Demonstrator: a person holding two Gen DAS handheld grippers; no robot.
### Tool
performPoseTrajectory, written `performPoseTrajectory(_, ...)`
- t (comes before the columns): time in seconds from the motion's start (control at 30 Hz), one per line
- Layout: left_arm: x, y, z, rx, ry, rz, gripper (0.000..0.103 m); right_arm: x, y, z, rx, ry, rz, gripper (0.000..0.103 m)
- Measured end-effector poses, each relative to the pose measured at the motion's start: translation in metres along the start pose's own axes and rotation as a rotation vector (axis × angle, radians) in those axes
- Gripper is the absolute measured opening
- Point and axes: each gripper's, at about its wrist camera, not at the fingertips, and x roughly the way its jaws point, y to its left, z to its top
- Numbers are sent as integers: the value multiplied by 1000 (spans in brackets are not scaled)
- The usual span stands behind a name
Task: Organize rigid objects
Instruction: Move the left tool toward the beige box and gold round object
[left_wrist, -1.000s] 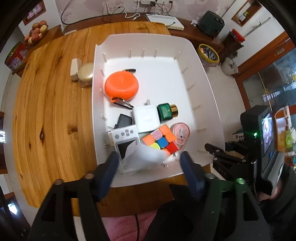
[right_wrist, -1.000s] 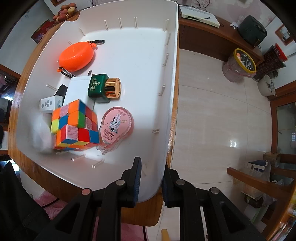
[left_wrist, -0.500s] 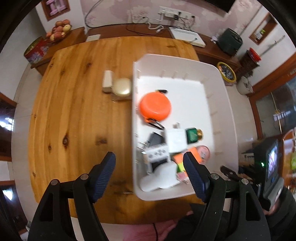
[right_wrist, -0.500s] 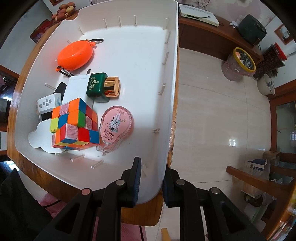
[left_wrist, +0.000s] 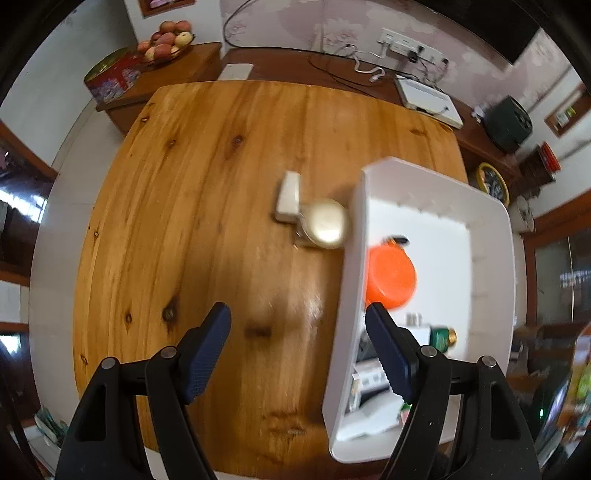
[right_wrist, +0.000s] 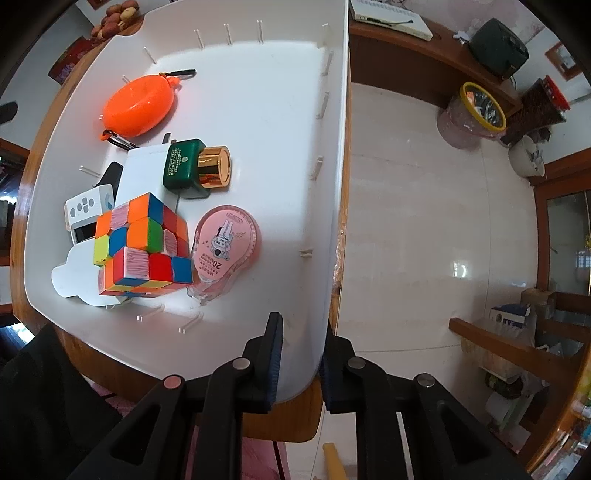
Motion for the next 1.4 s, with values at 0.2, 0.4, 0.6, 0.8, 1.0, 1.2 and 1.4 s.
performPoseTrajectory(0.2, 19, 19, 33, -63, 0, -6, 78, 3, 0, 5, 2, 48, -25, 18)
performPoseTrajectory(0.4, 43, 30, 62, -91, 17, -20, 78, 9, 0, 15, 17, 104, -45, 18)
performPoseTrajectory(0.6, 78, 37, 83, -117, 57, -47, 78, 14, -7, 20, 70, 157, -29, 18)
performPoseTrajectory(0.8, 105, 43, 93, -145, 95, -73, 78, 19, -11, 22, 100, 198, -25, 18)
performPoseTrajectory(1.0, 128, 44, 97, -165, 131, -90, 77, 25, -17, 29, 122, 223, -16, 18)
performPoseTrajectory(1.2, 141, 43, 99, -173, 161, -110, 68, 26, -20, 32, 146, 237, -24, 18)
performPoseTrajectory(1.4, 151, 39, 101, -174, 190, -142, 47, 28, -23, 31, 162, 240, -26, 18)
